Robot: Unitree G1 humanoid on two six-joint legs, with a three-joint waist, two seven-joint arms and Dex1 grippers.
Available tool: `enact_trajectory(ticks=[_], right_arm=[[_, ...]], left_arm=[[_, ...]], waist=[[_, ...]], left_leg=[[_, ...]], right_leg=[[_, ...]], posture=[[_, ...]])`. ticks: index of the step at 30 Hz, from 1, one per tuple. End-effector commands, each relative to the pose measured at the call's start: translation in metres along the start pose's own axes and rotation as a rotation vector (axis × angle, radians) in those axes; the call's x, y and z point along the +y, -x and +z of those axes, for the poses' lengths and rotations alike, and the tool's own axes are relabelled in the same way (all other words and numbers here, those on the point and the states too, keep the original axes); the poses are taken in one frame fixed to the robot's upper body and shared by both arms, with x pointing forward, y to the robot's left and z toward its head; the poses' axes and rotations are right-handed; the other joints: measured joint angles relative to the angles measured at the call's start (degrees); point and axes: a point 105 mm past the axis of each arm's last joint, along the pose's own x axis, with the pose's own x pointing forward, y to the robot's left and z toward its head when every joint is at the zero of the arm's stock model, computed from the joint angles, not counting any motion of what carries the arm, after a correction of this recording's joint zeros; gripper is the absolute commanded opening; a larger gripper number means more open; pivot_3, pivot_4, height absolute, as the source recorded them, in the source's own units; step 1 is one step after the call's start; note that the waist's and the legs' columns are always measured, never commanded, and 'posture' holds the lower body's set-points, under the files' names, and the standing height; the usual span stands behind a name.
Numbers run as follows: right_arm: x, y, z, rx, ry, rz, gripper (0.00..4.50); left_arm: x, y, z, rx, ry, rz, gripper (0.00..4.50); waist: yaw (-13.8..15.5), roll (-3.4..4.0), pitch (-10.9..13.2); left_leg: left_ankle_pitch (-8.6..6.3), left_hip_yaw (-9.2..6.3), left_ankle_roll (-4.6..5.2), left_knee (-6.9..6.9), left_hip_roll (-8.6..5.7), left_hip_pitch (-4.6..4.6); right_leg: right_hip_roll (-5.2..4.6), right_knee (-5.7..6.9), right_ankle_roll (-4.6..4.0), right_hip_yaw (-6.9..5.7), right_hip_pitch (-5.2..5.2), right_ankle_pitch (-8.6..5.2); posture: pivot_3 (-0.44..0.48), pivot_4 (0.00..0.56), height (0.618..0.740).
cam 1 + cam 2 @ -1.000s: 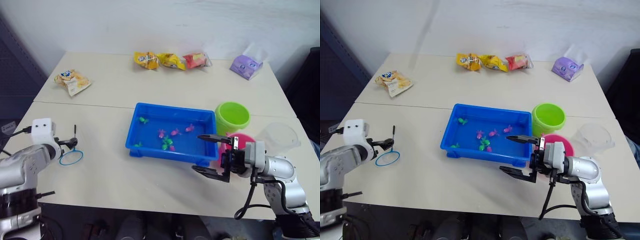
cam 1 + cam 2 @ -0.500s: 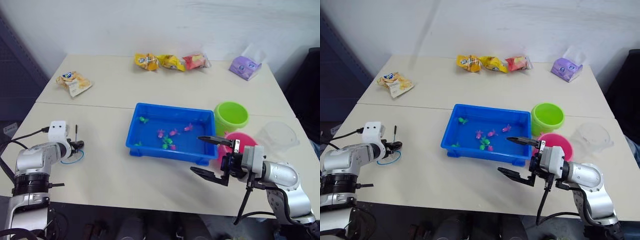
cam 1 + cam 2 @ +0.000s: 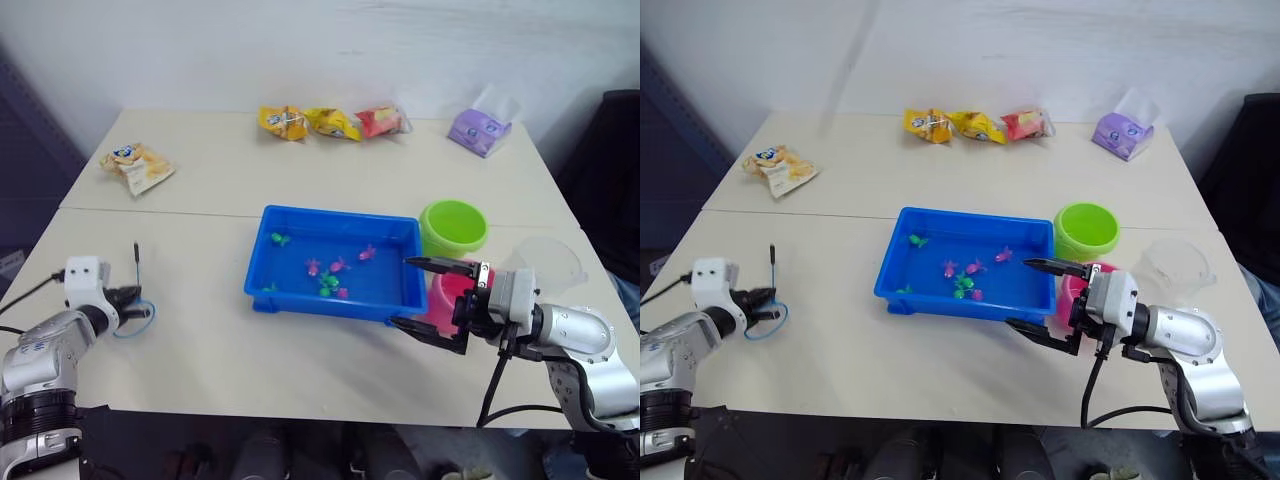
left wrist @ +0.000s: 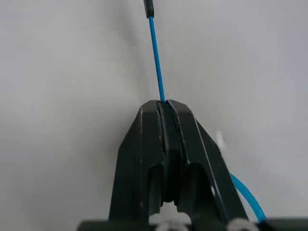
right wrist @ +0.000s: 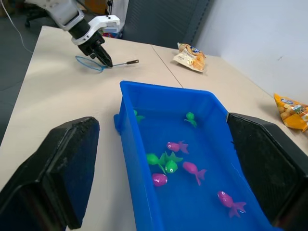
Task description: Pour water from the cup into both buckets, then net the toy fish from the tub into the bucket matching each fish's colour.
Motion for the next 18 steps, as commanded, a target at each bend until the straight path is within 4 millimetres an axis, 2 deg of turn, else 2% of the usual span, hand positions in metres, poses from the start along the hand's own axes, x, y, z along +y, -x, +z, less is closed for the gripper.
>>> enact_trajectory(ticks=[1,4,6,9,12,14,18], right_arm=[[-0.010,-0.014,0.029,-0.058,-0.007,0.041,4.50],[-0.022,-0.028,0.047,-0.107,-0.074,0.054,4.50],[-0.031,-0.042,0.042,0.016,-0.098,0.059,4.50],[-0.035,-0.058,0.045,0.082,-0.160,0.133,4.50],[-0.026,-0.067,0.045,0.157,-0.228,0.240,4.50],[-0.023,-0.072,0.044,0.184,-0.245,0.265,4.50],[-0.012,-0.084,0.036,0.241,-0.314,0.299,4.50]], left_arm=[[-0.054,0.031,0.088,-0.341,-0.399,-0.363,0.03],[-0.096,0.054,0.099,-0.394,-0.604,-0.657,0.03],[-0.121,0.062,0.086,-0.276,-0.824,-0.875,0.03],[-0.162,0.067,0.086,-0.174,-0.936,-1.143,0.03],[-0.200,0.062,0.088,-0.166,-1.085,-1.289,0.03],[-0.216,0.057,0.089,-0.205,-1.152,-1.323,0.03],[-0.246,0.050,0.094,-0.281,-1.147,-1.389,0.03]], waist=[[0.27,-0.04,0.04],[0.34,0.13,0.05],[0.01,0.37,0.03],[-0.16,0.58,0.16],[0.03,0.58,0.18],[0.00,0.59,0.17],[-0.30,0.58,0.19]], left_leg=[[0.00,-0.01,0.00,0.02,-0.01,-0.06],[-0.05,-0.03,0.05,-0.07,-0.04,-0.11],[-0.13,-0.01,0.13,-0.13,-0.05,-0.14],[-0.14,-0.02,0.15,-0.16,-0.06,-0.24],[-0.11,-0.12,0.20,-0.06,-0.06,-0.43],[-0.11,-0.09,0.27,0.03,-0.07,-0.46],[-0.06,-0.07,0.39,0.22,-0.07,-0.93]], right_leg=[[-0.03,-0.06,-0.04,-0.02,-0.02,0.03],[-0.12,-0.39,-0.09,-0.05,0.03,0.06],[-0.13,-0.59,-0.09,-0.04,0.05,0.06],[-0.13,-0.61,-0.10,-0.07,-0.05,0.06],[-0.11,-0.58,-0.09,-0.20,-0.10,0.06],[-0.10,-0.56,-0.06,-0.19,-0.09,0.07],[0.02,-0.34,0.06,-0.21,-0.43,0.13]], posture=[[0.000,0.150,0.740],[0.000,0.150,0.740],[0.000,0.150,0.740],[0.000,0.150,0.740],[0.000,0.150,0.740],[0.000,0.150,0.740],[0.000,0.150,0.740]])
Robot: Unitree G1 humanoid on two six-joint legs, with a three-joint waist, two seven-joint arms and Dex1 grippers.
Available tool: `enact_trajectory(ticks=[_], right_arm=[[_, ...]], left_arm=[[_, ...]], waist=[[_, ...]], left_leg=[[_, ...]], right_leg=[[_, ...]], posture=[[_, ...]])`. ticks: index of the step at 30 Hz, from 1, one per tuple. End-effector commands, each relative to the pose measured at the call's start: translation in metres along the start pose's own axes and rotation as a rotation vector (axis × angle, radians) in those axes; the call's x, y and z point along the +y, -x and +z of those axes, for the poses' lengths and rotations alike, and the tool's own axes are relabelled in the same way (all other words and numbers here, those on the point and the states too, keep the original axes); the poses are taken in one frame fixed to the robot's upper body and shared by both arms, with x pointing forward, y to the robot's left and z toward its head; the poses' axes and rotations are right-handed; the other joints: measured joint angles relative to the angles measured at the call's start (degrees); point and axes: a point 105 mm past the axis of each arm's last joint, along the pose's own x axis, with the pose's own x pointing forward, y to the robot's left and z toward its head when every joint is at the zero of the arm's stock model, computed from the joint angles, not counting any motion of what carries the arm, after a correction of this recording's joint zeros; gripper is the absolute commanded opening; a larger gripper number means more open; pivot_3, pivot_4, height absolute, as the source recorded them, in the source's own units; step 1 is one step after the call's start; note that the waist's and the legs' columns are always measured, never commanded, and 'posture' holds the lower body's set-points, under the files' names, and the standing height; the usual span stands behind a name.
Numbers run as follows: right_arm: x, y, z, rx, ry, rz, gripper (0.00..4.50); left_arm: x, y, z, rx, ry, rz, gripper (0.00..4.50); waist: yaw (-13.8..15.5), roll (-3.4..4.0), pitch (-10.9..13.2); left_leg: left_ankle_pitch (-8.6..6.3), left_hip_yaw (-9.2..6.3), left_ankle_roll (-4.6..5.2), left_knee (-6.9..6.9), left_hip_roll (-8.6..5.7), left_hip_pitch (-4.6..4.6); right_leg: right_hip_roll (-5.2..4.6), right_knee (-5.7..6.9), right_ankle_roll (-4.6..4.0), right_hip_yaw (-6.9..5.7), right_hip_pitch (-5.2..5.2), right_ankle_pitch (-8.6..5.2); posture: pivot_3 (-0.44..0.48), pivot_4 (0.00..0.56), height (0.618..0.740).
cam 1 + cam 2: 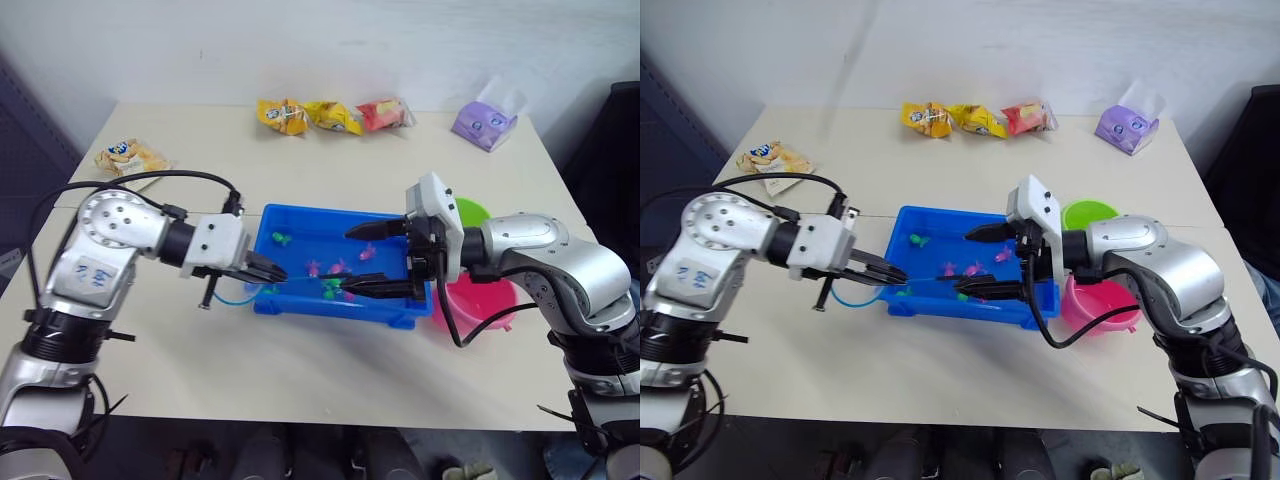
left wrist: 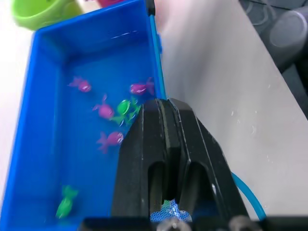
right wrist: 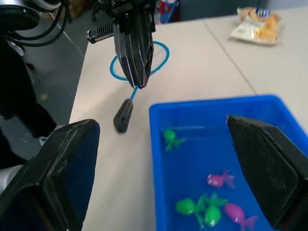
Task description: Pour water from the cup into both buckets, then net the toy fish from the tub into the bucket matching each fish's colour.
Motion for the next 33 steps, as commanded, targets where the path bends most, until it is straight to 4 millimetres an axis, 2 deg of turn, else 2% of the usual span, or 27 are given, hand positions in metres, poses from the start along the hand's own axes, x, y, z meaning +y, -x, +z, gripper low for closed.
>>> enact_trajectory(ticks=[1,5,11,14,20,21,26,28,30,31,33], right_arm=[[0.011,-0.014,0.005,0.009,-0.026,0.049,4.50],[0.012,-0.016,0.003,0.009,-0.049,0.034,4.50],[0.018,-0.015,0.002,0.019,-0.061,0.043,4.50],[0.018,-0.014,0.000,0.039,-0.054,0.044,3.63],[0.012,-0.016,-0.001,0.024,-0.046,0.012,0.47],[0.011,-0.016,-0.003,0.024,-0.046,0.008,0.07],[0.007,-0.017,-0.010,0.024,-0.017,-0.002,0.07],[0.006,-0.017,-0.008,-0.002,0.005,-0.005,0.07],[0.000,-0.014,-0.004,-0.038,0.021,-0.031,0.00],[-0.004,-0.011,-0.002,-0.063,0.005,-0.053,0.00],[-0.011,-0.005,0.001,-0.098,-0.028,-0.093,0.00]], left_arm=[[0.011,-0.015,0.009,-0.019,-0.071,-0.013,0.03],[0.014,-0.019,0.007,-0.037,-0.052,0.005,0.03],[0.005,-0.019,0.004,-0.053,0.000,-0.014,0.03],[0.008,-0.022,0.007,-0.064,-0.005,-0.005,0.00],[0.009,-0.023,0.009,-0.080,0.002,0.015,0.00],[0.009,-0.023,0.009,-0.082,0.005,0.020,0.00],[0.009,-0.021,0.011,-0.119,0.025,0.051,0.00],[0.011,-0.017,0.024,-0.212,0.033,0.074,0.00],[0.016,-0.005,0.032,-0.261,0.056,0.136,0.69],[0.019,0.002,0.034,-0.268,0.059,0.174,0.91],[0.021,0.018,0.040,-0.298,0.067,0.238,1.82]], waist=[[0.20,-0.01,0.01],[0.12,-0.01,0.01],[0.23,-0.01,0.01],[0.29,-0.01,0.01],[0.19,-0.01,0.01],[0.19,-0.01,0.01],[0.24,-0.01,0.01],[0.25,-0.01,0.01],[0.27,-0.02,0.01],[0.24,-0.05,0.00],[0.18,-0.04,0.00]], left_leg=[[0.01,0.00,0.00,0.12,0.00,-0.17],[0.04,0.00,0.02,0.66,0.00,-0.70],[0.05,-0.03,0.08,0.78,0.00,-0.72],[0.06,-0.04,0.07,0.78,0.00,-0.73],[0.06,-0.04,0.08,0.79,-0.01,-0.73],[0.06,-0.04,0.08,0.79,-0.01,-0.73],[0.06,-0.03,0.08,0.80,-0.01,-0.73],[0.06,-0.03,0.08,0.81,-0.01,-0.73],[0.06,-0.04,0.08,0.82,-0.01,-0.73],[0.06,-0.04,0.08,0.83,-0.01,-0.74],[0.06,-0.04,0.07,0.84,-0.01,-0.74]], right_leg=[[0.01,0.15,0.00,-0.01,-0.18,0.00],[0.01,0.62,0.04,0.00,-0.62,0.02],[0.00,0.68,0.11,0.03,-0.60,0.06],[0.00,0.68,0.11,0.03,-0.61,0.06],[0.00,0.69,0.12,0.03,-0.61,0.06],[0.00,0.71,0.12,0.04,-0.61,0.06],[0.00,0.72,0.12,0.04,-0.61,0.06],[0.00,0.72,0.12,0.04,-0.61,0.07],[0.00,0.73,0.12,0.04,-0.61,0.07],[0.00,0.73,0.12,0.04,-0.61,0.06],[0.00,0.74,0.13,0.05,-0.61,0.07]], posture=[[0.000,0.150,0.740],[0.000,0.150,0.740],[0.000,0.150,0.740],[0.000,0.150,0.740],[0.000,0.150,0.740],[0.000,0.150,0.740],[0.000,0.150,0.740],[0.000,0.150,0.740],[0.000,0.150,0.740],[0.000,0.150,0.740],[0.000,0.150,0.740]])
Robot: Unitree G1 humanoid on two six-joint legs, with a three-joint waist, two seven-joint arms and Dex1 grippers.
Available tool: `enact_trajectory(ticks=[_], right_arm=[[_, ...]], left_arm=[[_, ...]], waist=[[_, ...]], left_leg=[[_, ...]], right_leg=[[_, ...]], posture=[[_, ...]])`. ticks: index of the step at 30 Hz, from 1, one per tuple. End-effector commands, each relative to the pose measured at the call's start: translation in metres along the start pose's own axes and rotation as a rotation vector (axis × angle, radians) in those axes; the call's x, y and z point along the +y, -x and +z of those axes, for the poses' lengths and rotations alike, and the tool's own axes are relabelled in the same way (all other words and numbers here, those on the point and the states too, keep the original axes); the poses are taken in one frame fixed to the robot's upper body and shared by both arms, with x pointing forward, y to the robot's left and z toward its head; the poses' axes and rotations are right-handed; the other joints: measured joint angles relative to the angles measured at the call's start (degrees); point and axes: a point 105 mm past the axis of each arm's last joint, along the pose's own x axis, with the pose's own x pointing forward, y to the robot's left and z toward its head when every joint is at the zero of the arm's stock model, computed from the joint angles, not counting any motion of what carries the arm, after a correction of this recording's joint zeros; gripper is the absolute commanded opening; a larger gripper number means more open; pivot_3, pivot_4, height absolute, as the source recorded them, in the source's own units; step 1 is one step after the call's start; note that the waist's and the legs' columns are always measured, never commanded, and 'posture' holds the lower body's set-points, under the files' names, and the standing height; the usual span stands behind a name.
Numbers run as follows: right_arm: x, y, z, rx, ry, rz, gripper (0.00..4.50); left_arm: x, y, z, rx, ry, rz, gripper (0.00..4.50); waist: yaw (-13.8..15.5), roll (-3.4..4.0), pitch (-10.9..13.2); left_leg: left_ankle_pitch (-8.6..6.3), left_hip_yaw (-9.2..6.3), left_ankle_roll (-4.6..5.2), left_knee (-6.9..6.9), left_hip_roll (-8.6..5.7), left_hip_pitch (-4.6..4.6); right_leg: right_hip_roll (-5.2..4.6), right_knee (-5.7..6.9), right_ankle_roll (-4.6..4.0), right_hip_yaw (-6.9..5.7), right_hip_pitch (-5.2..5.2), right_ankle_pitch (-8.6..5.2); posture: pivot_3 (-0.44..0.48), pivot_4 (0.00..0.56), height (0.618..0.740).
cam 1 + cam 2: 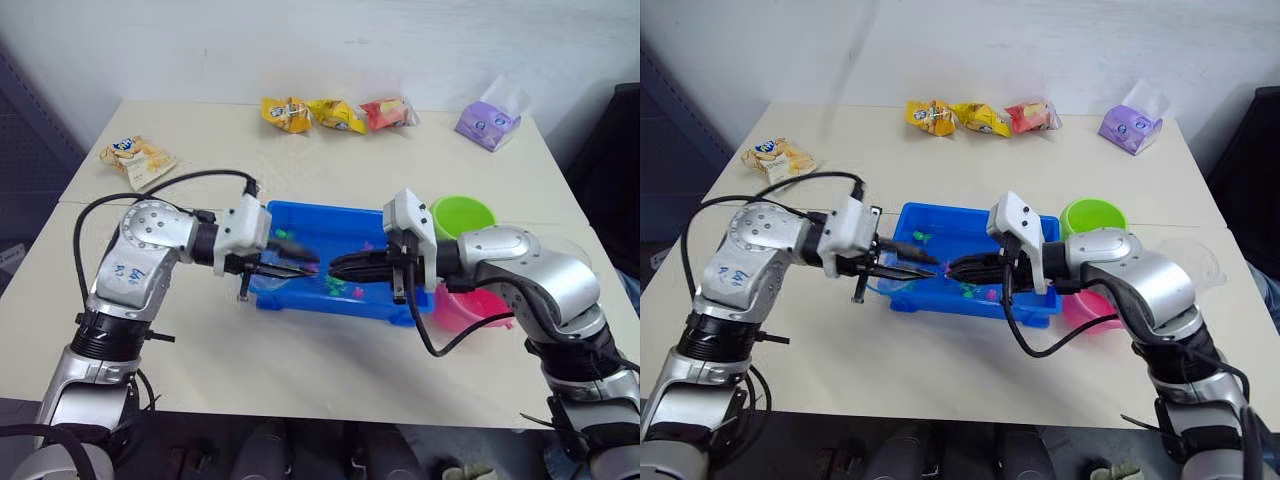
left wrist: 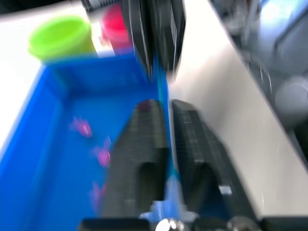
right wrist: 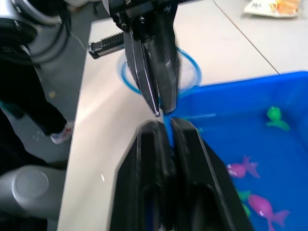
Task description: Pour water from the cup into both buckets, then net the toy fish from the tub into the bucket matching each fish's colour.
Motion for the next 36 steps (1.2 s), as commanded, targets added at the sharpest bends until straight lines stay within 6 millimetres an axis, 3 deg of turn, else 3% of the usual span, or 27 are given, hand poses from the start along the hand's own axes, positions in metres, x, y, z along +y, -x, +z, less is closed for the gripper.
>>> enact_trajectory(ticks=[1,4,6,8,10,15,17,20,21,24,27,30,36], right_arm=[[-0.010,0.016,0.016,-0.085,0.012,-0.062,0.00],[-0.009,0.027,0.023,-0.123,0.049,-0.035,0.00],[-0.022,0.042,0.025,-0.139,0.106,-0.097,0.00],[-0.028,0.055,0.022,-0.132,0.159,-0.125,0.00],[-0.029,0.062,0.019,-0.140,0.180,-0.125,0.00],[-0.033,0.083,0.012,-0.140,0.270,-0.166,0.00],[-0.035,0.086,0.011,-0.133,0.296,-0.177,0.00],[-0.050,0.103,0.001,-0.080,0.333,-0.289,0.00],[-0.055,0.107,-0.002,-0.069,0.337,-0.321,0.00],[-0.061,0.111,-0.009,-0.020,0.405,-0.329,0.00],[-0.065,0.113,-0.003,-0.028,0.427,-0.301,0.00],[-0.069,0.112,0.000,0.060,0.500,-0.245,0.00],[-0.082,0.105,0.005,0.185,0.701,-0.262,0.00]], left_arm=[[0.009,0.031,0.032,-0.090,-0.032,0.140,2.27],[0.016,0.064,0.045,-0.121,-0.013,0.291,3.71],[0.020,0.094,0.049,-0.119,-0.004,0.458,4.49],[0.017,0.117,0.051,-0.129,0.013,0.590,4.49],[0.011,0.127,0.048,-0.121,0.030,0.652,4.49],[-0.006,0.173,0.015,-0.021,0.075,0.863,4.49],[-0.010,0.180,0.007,-0.005,0.090,0.890,4.49],[-0.037,0.165,-0.032,0.097,0.221,0.801,4.49],[-0.041,0.157,-0.037,0.104,0.241,0.761,4.49],[-0.036,0.138,-0.032,0.086,0.216,0.687,4.49],[-0.029,0.119,-0.030,0.087,0.200,0.634,4.49],[-0.034,0.098,-0.033,0.106,0.196,0.511,4.49],[-0.037,0.086,-0.040,0.103,0.226,0.423,4.49]], waist=[[-0.10,0.00,0.00],[-0.12,0.00,0.00],[-0.19,0.00,0.00],[-0.04,0.00,0.00],[0.08,-0.01,0.00],[0.10,-0.02,-0.01],[0.09,-0.02,-0.01],[-0.08,-0.01,-0.01],[-0.05,-0.01,-0.01],[0.24,-0.07,0.01],[0.19,-0.06,0.01],[-0.32,0.00,0.02],[-0.37,-0.01,0.03]], left_leg=[[0.01,0.00,-0.01,0.00,0.00,0.00],[0.02,0.00,-0.03,0.00,0.00,0.02],[0.02,0.00,-0.03,0.00,0.01,0.04],[0.02,0.01,-0.03,-0.01,0.00,0.06],[0.01,0.00,-0.03,-0.01,0.00,0.06],[0.01,0.01,-0.02,-0.02,-0.01,0.10],[0.01,0.02,-0.03,-0.02,-0.01,0.13],[0.01,0.06,-0.03,-0.07,-0.01,0.23],[-0.01,0.14,-0.02,-0.17,-0.02,0.37],[-0.02,0.13,-0.02,-0.21,-0.01,0.50],[-0.03,0.11,-0.04,-0.21,-0.02,0.53],[-0.03,0.17,-0.05,-0.22,-0.02,0.56],[0.03,0.28,-0.13,-0.27,0.02,0.58]], right_leg=[[0.00,0.01,0.00,0.00,-0.01,0.00],[0.01,0.03,0.00,0.00,-0.01,0.00],[0.01,0.02,0.00,0.00,0.00,0.00],[0.01,0.02,0.00,0.01,0.02,0.00],[0.00,0.00,0.01,0.01,0.03,0.00],[-0.02,0.00,0.03,0.02,0.07,0.02],[-0.02,-0.01,0.03,0.03,0.08,0.02],[-0.02,-0.04,0.02,0.08,0.12,0.02],[-0.05,-0.07,0.02,0.17,0.19,0.01],[-0.05,-0.31,0.02,0.17,0.30,0.01],[-0.06,-0.28,0.01,0.17,0.31,0.02],[-0.06,-0.29,0.01,0.21,0.31,0.02],[0.01,-0.13,-0.03,0.24,0.19,0.00]], posture=[[0.000,0.150,0.740],[0.000,0.150,0.740],[0.000,0.150,0.740],[0.000,0.150,0.740],[0.000,0.150,0.740],[0.000,0.150,0.740],[0.000,0.150,0.740],[0.000,0.150,0.740],[0.000,0.150,0.740],[0.000,0.150,0.740],[0.000,0.150,0.740],[0.000,0.150,0.740],[0.000,0.150,0.740]])
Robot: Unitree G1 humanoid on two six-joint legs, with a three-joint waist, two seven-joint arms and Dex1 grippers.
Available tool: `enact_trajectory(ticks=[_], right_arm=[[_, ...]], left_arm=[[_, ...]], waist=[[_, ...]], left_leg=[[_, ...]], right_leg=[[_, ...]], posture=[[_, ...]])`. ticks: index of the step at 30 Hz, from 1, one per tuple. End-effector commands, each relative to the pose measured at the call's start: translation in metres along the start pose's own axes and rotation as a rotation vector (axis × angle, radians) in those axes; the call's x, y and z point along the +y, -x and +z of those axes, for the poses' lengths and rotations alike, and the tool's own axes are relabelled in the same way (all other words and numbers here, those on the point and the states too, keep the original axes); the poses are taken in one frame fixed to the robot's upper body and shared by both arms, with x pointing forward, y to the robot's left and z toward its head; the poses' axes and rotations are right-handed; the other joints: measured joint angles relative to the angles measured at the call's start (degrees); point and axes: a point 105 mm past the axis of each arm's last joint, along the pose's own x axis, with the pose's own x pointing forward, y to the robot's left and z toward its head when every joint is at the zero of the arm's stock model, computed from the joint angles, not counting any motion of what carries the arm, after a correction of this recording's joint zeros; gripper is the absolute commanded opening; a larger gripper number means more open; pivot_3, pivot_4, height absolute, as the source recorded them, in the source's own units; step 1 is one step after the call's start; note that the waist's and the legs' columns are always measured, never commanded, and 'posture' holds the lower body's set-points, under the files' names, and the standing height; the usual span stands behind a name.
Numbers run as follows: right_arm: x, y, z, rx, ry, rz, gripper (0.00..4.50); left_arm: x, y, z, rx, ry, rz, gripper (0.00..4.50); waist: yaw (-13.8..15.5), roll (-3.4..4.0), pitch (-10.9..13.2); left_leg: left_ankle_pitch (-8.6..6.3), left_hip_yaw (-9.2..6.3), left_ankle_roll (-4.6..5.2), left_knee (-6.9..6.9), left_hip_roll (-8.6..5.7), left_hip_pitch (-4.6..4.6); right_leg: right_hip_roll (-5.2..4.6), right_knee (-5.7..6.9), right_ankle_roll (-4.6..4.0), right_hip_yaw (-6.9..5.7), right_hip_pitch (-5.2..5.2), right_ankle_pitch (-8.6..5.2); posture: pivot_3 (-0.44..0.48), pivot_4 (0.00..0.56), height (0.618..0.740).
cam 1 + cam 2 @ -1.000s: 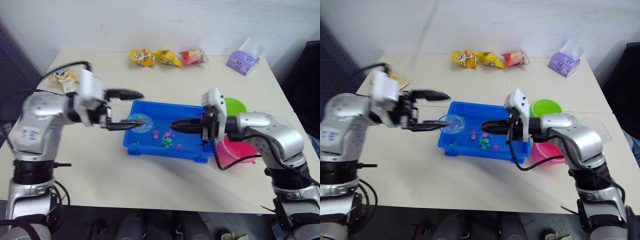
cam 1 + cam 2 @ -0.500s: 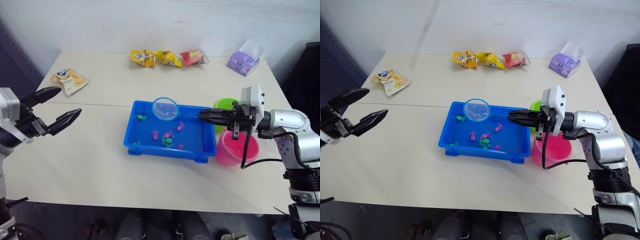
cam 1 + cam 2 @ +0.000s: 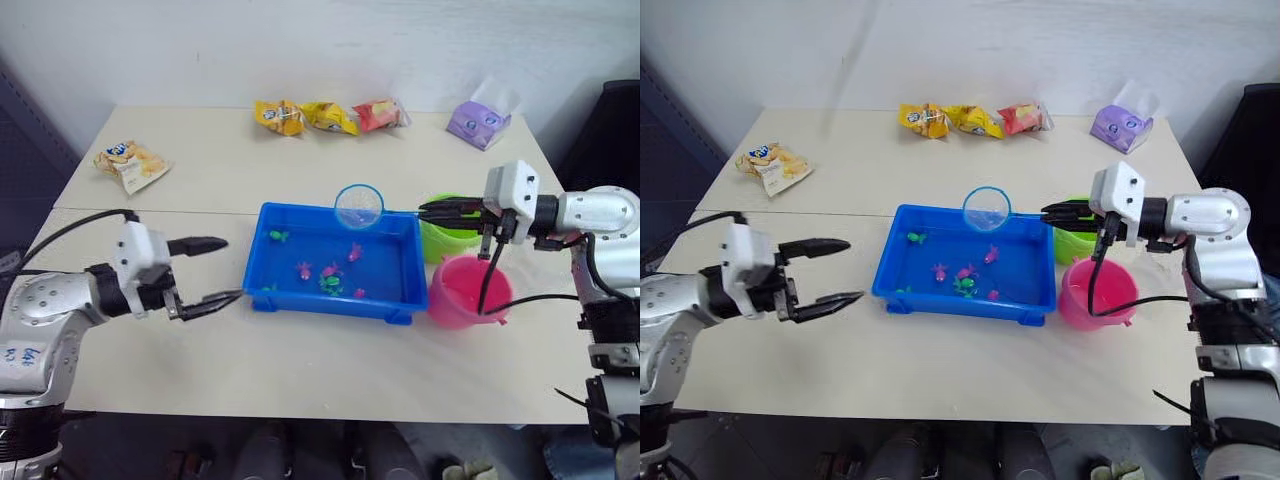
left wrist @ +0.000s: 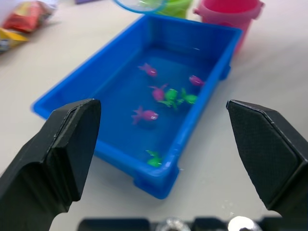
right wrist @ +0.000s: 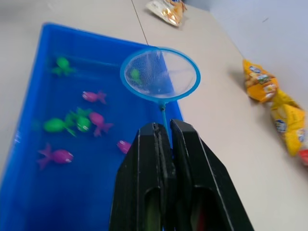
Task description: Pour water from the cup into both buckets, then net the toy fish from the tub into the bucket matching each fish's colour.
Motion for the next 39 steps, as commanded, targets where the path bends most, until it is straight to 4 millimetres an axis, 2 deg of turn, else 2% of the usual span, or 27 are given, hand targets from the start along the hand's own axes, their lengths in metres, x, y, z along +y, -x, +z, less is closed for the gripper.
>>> enact_trajectory(ticks=[1,5,8,10,13,18,21,25,28,34,39], right_arm=[[-0.002,-0.004,0.004,0.046,0.157,0.001,0.00],[-0.002,-0.010,0.001,0.105,0.241,-0.010,0.00],[-0.006,-0.010,0.008,0.109,0.309,-0.041,0.00],[-0.005,0.000,0.007,0.120,0.352,-0.044,0.00],[0.009,0.018,-0.012,0.203,0.357,0.048,0.00],[0.010,0.035,-0.023,0.279,0.353,0.047,0.00],[0.018,0.040,-0.034,0.346,0.352,0.090,0.00],[0.029,0.032,-0.042,0.385,0.342,0.179,0.00],[0.027,0.027,-0.047,0.443,0.319,0.214,0.00],[0.036,0.015,-0.041,0.456,0.404,0.357,0.00],[0.046,0.008,-0.037,0.427,0.358,0.395,0.00]], left_arm=[[0.004,0.001,0.009,-0.033,0.000,-0.004,4.49],[0.006,0.001,0.010,-0.052,0.032,0.002,4.49],[0.013,0.006,0.005,-0.054,0.050,0.046,4.49],[0.013,0.007,0.005,-0.069,0.061,0.066,4.49],[0.011,0.001,0.009,-0.096,0.073,0.062,4.49],[0.006,-0.005,0.002,-0.066,0.077,0.014,4.49],[0.003,-0.009,-0.001,-0.055,0.083,-0.003,4.49],[-0.002,-0.014,-0.004,-0.052,0.096,-0.037,4.49],[-0.006,-0.019,-0.006,-0.042,0.103,-0.066,4.49],[-0.003,-0.027,-0.007,-0.053,0.102,-0.073,4.49],[-0.004,-0.033,-0.008,-0.057,0.094,-0.092,4.49]], waist=[[0.26,0.00,0.00],[0.41,0.00,0.00],[0.42,0.00,0.00],[0.37,0.00,0.00],[0.72,0.00,0.00],[0.50,-0.01,0.00],[0.25,0.00,0.00],[0.26,0.00,0.00],[0.39,0.02,0.01],[0.59,0.01,0.01],[0.57,0.01,0.01]], left_leg=[[0.00,0.00,0.00,0.02,0.00,0.00],[0.00,0.00,0.00,0.05,-0.01,-0.03],[0.00,0.00,0.00,0.05,-0.01,-0.03],[0.00,0.00,0.00,0.06,-0.01,-0.03],[-0.01,0.00,0.01,0.07,-0.01,-0.03],[-0.03,-0.01,0.06,0.10,-0.02,0.00],[-0.02,0.00,0.03,0.10,-0.01,0.02],[-0.01,0.03,0.01,0.10,0.00,0.07],[0.00,0.03,0.01,0.11,0.00,0.08],[0.00,0.00,0.01,0.12,-0.01,0.05],[0.00,0.00,0.01,0.13,-0.02,0.01]], right_leg=[[0.00,0.04,-0.01,0.00,-0.01,-0.01],[-0.03,0.12,-0.01,0.01,-0.01,-0.01],[-0.03,0.12,-0.01,0.00,-0.01,-0.01],[-0.02,0.12,-0.01,0.00,-0.01,-0.01],[-0.02,0.12,-0.01,-0.01,0.01,-0.01],[-0.04,0.01,0.00,-0.01,0.09,0.00],[-0.02,0.04,0.00,0.00,0.07,0.00],[-0.01,0.10,-0.01,0.04,0.07,-0.01],[-0.02,0.11,-0.01,0.04,0.07,-0.01],[-0.03,0.08,-0.01,0.02,0.07,-0.01],[-0.03,0.08,-0.01,0.01,0.04,-0.01]], posture=[[0.000,0.150,0.740],[0.000,0.150,0.740],[0.000,0.150,0.740],[0.000,0.150,0.740],[0.000,0.150,0.740],[0.000,0.150,0.740],[0.000,0.150,0.740],[0.000,0.150,0.740],[0.000,0.150,0.740],[0.000,0.150,0.740],[0.000,0.150,0.740]])
